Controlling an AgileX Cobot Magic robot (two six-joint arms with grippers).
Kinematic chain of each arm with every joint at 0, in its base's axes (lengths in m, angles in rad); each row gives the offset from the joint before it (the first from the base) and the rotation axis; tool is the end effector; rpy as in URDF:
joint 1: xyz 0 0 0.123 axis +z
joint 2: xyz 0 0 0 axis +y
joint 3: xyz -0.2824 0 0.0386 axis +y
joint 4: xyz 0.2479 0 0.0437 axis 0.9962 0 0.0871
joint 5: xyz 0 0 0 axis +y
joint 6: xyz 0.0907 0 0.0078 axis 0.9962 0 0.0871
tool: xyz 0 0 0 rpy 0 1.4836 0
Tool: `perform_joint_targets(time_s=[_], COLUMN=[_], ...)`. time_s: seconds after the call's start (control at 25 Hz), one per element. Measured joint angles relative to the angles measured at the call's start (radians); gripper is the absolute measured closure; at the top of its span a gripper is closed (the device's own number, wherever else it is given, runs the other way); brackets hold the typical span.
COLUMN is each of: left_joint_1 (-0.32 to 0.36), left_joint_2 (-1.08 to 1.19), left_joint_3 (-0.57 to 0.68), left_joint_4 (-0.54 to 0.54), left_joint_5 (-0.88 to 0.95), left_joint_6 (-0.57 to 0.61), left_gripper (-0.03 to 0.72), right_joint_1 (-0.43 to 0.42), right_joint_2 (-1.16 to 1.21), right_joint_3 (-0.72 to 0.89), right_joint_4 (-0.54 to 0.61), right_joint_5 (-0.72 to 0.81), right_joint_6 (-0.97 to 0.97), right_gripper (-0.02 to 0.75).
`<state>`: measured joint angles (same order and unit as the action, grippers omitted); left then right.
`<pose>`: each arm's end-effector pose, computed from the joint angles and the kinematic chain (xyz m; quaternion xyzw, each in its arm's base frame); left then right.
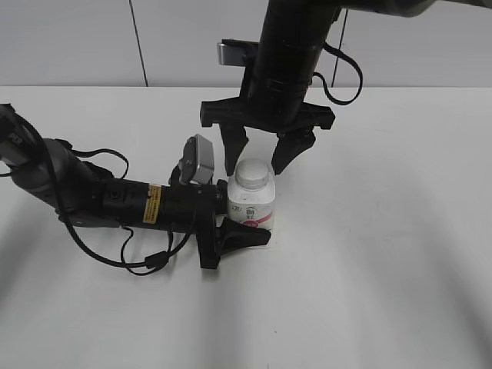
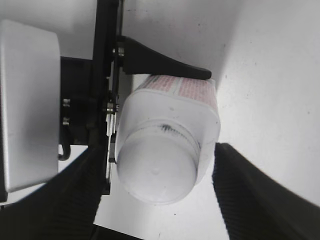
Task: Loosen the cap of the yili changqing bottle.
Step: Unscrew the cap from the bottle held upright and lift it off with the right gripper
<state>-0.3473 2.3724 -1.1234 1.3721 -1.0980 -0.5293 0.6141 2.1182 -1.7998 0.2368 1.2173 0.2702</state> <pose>0.3310 -0.2043 0.0386 0.5425 0.6161 -0.4184 0.3886 0.3485 0.2703 0.2199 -0.1360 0.9824 0.1282 0.0064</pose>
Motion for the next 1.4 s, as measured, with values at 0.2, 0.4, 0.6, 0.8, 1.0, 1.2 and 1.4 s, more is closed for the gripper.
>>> perform_joint_targets(time_s=[0.2,0.4,0.6,0.8,1.0,1.2,1.4], left_joint_1=[0.0,0.0,0.0,0.0,0.0,0.0,0.0], left_joint_2=[0.0,0.0,0.0,0.0,0.0,0.0,0.0], left_joint_3=[0.0,0.0,0.0,0.0,0.0,0.0,0.0], left_joint_4=[0.0,0.0,0.0,-0.001,-0.001,-0.001,-0.001], left_joint_5=[0.0,0.0,0.0,0.0,0.0,0.0,0.0], left_joint_6=[0.0,0.0,0.0,0.0,-0.001,-0.001,-0.001], left_gripper=[0.284,0.284,0.284,0.284,0.284,0.284,0.284], right_joint_1=[0.0,0.0,0.0,0.0,0.0,0.0,0.0], right_joint_2=[0.0,0.005,0.022,0.022,0.022,0.022,0.022], right_joint_3=[0.0,0.0,0.001,0.001,0.001,0.001,0.001], right_joint_4=[0.004,0.008,0.017,0.019,0.015,0.012,0.012], right_joint_5=[0.0,0.0,0.0,0.0,0.001,0.002,0.002], right_joint_6=[0.003,0.003,0.003,0.003,0.003,0.0,-0.131], right_gripper=[0.202,0.202,0.206,0.223,0.321,0.337,0.339])
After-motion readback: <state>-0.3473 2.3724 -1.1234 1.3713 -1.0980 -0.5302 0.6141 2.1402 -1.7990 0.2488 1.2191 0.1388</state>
